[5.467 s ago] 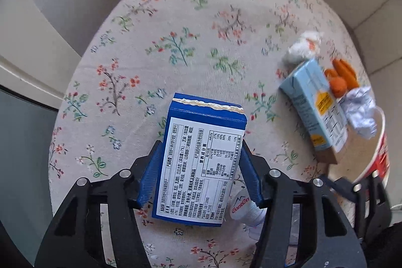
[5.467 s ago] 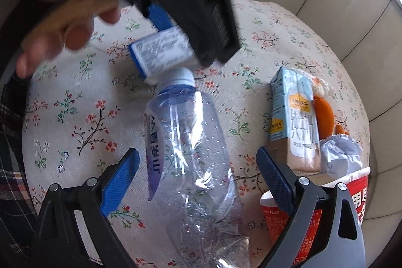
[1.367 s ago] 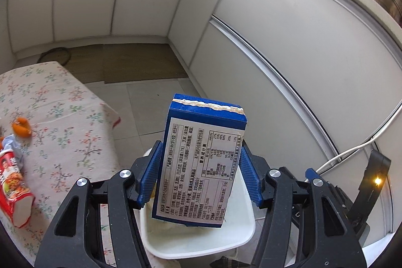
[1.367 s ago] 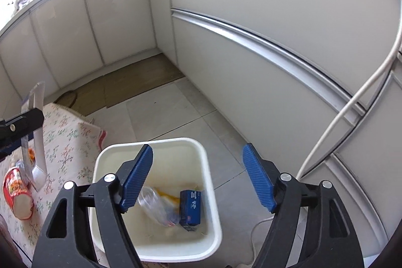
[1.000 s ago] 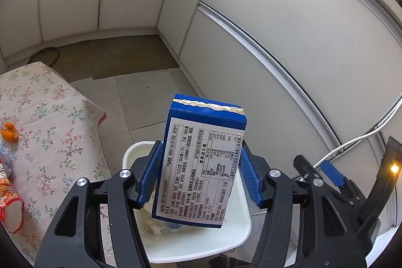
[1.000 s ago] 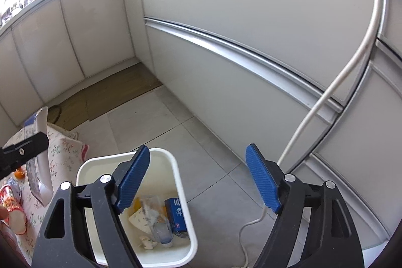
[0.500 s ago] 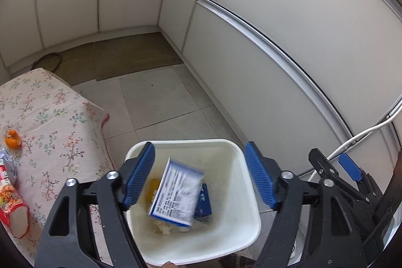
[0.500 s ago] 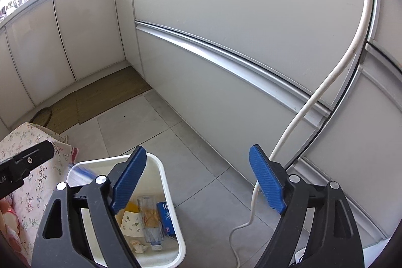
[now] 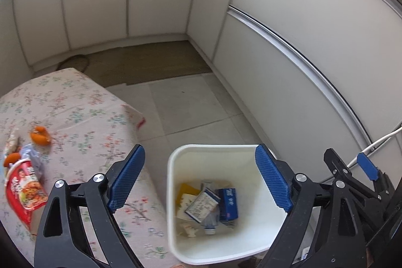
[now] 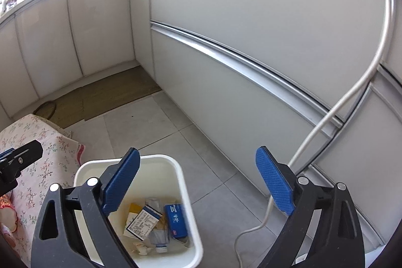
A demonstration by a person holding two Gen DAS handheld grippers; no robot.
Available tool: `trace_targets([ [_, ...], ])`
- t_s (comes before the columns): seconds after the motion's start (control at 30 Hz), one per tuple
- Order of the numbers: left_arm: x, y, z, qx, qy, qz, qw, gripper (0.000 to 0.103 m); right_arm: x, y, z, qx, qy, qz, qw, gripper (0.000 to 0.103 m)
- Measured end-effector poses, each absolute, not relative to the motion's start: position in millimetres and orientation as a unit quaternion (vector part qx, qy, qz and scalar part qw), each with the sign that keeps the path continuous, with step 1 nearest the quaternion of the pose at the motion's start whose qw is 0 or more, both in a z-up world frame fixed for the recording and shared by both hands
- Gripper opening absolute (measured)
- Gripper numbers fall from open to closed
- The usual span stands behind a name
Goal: Collect trash
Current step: 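Move both open grippers back over the table toward the remaining trash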
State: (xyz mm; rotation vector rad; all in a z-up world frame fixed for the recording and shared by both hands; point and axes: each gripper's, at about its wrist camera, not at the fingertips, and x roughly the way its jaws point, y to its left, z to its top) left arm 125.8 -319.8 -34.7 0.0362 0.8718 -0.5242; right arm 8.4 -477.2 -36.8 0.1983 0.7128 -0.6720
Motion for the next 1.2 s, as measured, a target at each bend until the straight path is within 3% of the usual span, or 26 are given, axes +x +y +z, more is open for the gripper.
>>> trace_targets([
  [0.2, 132, -292, -32, 0.013, 0.414, -0.221, 0.883, 0.091, 26, -452, -36, 0.073, 0.339, -0.307, 0.886, 0.096],
  [1.2, 179, -110, -55, -0.030, 0.447, -0.050, 0.893, 0.093, 110, -318, -38, 0.009, 0.358, -0.187, 0.915, 0.096],
])
